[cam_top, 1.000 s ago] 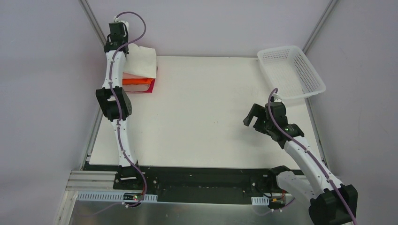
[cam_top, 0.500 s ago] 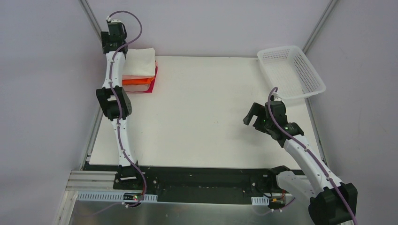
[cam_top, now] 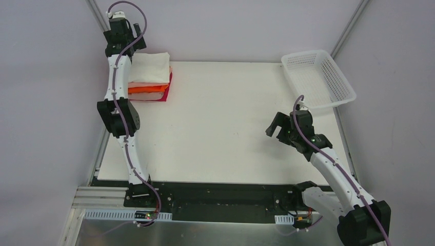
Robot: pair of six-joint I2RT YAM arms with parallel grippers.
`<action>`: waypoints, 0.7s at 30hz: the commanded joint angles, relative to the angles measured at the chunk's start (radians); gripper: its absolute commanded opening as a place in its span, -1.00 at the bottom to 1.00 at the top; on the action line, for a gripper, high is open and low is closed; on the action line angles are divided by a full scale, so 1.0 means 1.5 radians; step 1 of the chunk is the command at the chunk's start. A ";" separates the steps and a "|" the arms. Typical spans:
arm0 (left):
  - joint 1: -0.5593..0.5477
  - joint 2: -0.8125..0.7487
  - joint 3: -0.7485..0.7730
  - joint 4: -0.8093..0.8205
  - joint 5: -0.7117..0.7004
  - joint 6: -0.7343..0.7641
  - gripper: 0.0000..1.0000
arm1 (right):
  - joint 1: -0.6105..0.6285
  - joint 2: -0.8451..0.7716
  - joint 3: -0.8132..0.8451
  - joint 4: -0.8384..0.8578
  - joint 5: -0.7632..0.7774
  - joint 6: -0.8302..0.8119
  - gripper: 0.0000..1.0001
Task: Fold and stack the t-shirts
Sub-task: Put the neatly folded tshirt into the corner of the board with the left arm, then smooth out wrinkles on the folded tshirt
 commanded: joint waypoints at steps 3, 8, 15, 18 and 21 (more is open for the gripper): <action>0.004 -0.024 0.003 0.018 0.144 -0.099 0.98 | -0.004 -0.011 0.023 -0.002 0.006 0.004 0.99; 0.008 0.010 -0.023 0.017 0.124 -0.116 0.98 | -0.004 -0.003 0.024 -0.002 0.008 -0.003 0.99; 0.012 0.034 -0.074 0.018 -0.001 -0.126 0.98 | -0.004 0.018 0.028 -0.001 0.000 0.000 0.99; 0.012 0.037 -0.105 0.017 -0.002 -0.118 0.98 | -0.005 0.018 0.030 -0.002 -0.006 0.002 0.99; 0.014 0.038 -0.133 0.017 -0.007 -0.117 0.98 | -0.004 0.007 0.026 -0.004 -0.003 -0.001 0.99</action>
